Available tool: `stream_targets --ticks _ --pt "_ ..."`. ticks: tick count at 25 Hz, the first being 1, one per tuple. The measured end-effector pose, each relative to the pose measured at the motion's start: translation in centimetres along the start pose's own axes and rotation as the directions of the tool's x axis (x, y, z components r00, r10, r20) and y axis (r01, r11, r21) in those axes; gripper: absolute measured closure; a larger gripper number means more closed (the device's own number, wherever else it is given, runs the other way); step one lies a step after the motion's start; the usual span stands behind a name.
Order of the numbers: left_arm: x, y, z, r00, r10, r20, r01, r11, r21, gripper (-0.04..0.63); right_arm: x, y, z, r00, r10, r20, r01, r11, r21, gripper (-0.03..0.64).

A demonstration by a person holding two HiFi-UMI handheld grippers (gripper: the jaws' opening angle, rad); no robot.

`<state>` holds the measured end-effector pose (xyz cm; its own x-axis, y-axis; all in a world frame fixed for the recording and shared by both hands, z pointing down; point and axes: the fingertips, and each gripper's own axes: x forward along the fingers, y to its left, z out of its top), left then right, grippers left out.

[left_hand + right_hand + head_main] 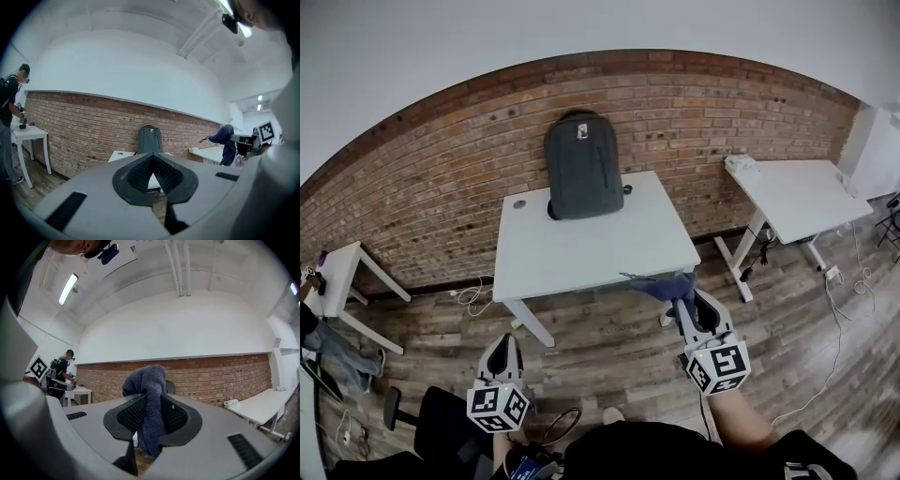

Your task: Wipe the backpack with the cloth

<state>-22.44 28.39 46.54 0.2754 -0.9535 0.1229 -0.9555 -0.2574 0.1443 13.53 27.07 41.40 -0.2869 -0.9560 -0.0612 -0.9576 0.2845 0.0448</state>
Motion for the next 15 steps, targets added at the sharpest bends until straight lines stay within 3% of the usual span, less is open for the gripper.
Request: stream_targets --ticks 11,15 --pt "-10.9 -9.9 -4.2 0.998 0.021 -0.051 -0.021 1.000 -0.001 0.601 -13.2 -0.6 -0.2 0.994 0.109 0.000 -0.109 0.994 0.007 0.529" --pt "-14.6 -10.9 -5.6 0.996 0.058 -0.070 -0.058 0.998 -0.004 0.601 -16.1 -1.4 -0.4 0.996 0.091 0.018 -0.092 0.995 0.030 0.531"
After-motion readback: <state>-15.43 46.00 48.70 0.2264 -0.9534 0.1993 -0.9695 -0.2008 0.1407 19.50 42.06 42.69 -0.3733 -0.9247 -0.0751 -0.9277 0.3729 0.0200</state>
